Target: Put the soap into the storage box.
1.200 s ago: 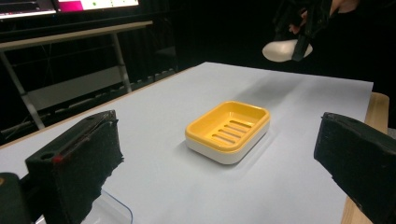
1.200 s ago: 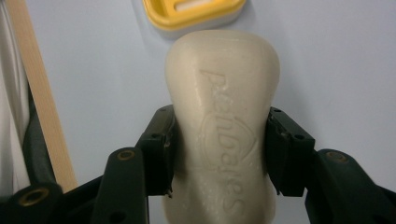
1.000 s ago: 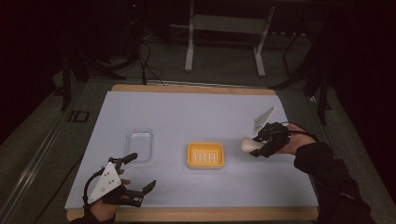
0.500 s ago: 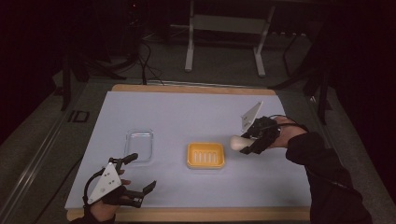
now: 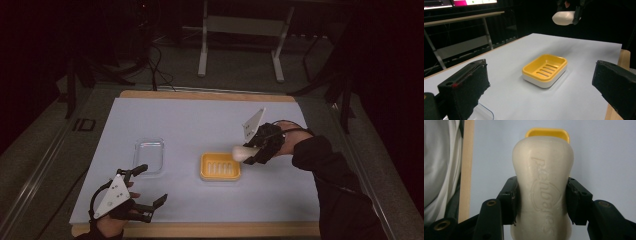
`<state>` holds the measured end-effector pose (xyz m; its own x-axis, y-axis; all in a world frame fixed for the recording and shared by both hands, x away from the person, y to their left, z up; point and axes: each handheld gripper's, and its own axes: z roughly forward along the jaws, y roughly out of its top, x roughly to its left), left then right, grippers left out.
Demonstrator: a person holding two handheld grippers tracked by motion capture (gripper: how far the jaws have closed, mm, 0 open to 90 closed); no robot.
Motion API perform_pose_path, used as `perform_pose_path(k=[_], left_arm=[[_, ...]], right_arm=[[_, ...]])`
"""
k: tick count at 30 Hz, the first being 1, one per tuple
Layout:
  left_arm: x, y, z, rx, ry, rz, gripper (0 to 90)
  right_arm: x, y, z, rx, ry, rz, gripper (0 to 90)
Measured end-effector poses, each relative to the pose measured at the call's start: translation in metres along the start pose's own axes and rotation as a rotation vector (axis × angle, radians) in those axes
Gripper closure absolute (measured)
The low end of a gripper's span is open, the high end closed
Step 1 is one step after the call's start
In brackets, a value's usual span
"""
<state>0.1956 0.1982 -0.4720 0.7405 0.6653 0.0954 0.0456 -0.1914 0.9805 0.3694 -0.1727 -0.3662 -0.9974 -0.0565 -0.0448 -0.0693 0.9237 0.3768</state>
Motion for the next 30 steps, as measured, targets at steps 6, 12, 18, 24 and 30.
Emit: perform_pose_path(k=[6,12,18,24,30], left_arm=[[0.0,0.0,0.001,0.004,-0.001,0.002,0.8],[0.0,0.0,0.001,0.007,-0.002,0.006,0.8],[0.0,0.0,0.001,0.01,-0.002,0.005,0.8],[0.0,0.0,0.0,0.008,-0.003,0.005,0.8],[0.0,0.0,0.0,0.009,-0.006,0.005,0.8]], right_arm=[[-0.001,0.01,0.011,-0.038,-0.012,-0.023,49.5],[-0.001,0.016,0.022,-0.087,-0.002,-0.037,49.4],[-0.001,0.02,0.034,-0.105,0.007,-0.044,49.5],[-0.006,0.024,0.055,-0.145,0.027,-0.04,49.4],[-0.009,0.023,0.068,-0.156,0.041,-0.033,49.4]])
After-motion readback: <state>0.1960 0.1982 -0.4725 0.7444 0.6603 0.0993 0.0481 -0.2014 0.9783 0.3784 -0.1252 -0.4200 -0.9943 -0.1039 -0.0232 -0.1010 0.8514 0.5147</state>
